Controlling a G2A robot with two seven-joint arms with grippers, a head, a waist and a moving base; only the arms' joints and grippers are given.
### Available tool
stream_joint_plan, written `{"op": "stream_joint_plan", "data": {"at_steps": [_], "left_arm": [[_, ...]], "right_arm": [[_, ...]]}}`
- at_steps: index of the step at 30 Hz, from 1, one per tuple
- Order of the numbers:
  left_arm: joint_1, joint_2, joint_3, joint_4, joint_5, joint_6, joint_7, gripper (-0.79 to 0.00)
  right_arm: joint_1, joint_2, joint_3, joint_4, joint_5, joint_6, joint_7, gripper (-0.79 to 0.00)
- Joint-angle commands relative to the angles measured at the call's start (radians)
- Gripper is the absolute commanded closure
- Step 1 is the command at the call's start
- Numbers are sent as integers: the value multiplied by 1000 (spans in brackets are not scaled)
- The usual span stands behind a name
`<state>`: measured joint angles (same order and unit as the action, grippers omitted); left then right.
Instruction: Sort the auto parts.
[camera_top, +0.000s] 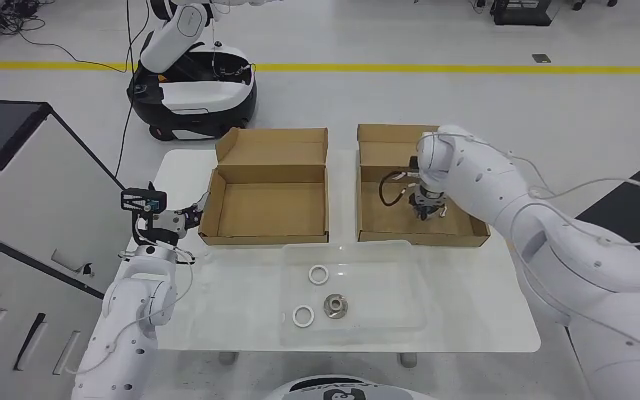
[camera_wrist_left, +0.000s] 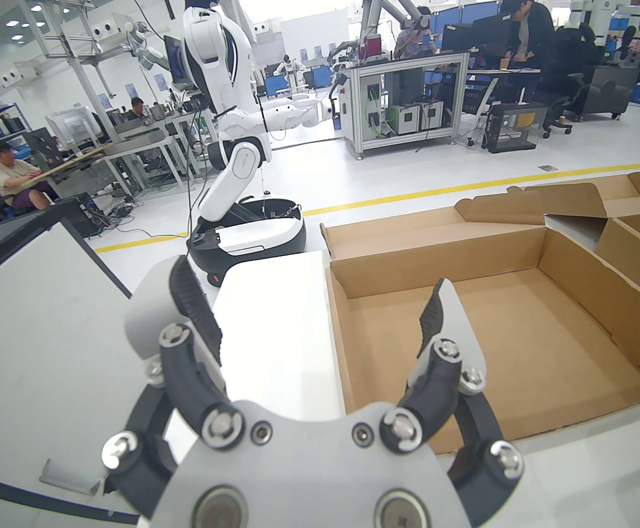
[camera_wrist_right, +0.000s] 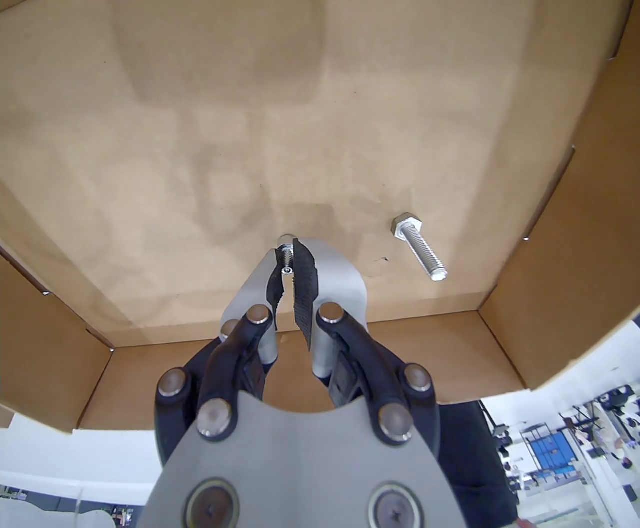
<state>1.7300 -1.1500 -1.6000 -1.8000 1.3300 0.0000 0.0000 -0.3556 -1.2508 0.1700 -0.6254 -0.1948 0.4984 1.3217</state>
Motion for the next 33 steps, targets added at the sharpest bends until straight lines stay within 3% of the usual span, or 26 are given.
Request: {"op": "stream_joint_plan", "data": {"at_steps": [1,7,13,19,25,33], "left_arm": [[0,0,0,0,0,0,0,-785],[0,0,0,0,0,0,0,-785],[0,0,0,0,0,0,0,-785],[0,0,0,0,0,0,0,-785],[0,0,0,0,0,0,0,-785],[0,0,0,0,0,0,0,-785]], "right_arm": [[1,2,0,-4,2,2,-2,-388],[17,17,2,-28,12,9,-9,-773],[35,51,15,-82,17,22,-22,-785],[39,119,61,-198,30,48,-48,-785],[12,230,130,-415,44,85,-85,-785],[-73,420,264,-799,121,178,-178,-785]]}}
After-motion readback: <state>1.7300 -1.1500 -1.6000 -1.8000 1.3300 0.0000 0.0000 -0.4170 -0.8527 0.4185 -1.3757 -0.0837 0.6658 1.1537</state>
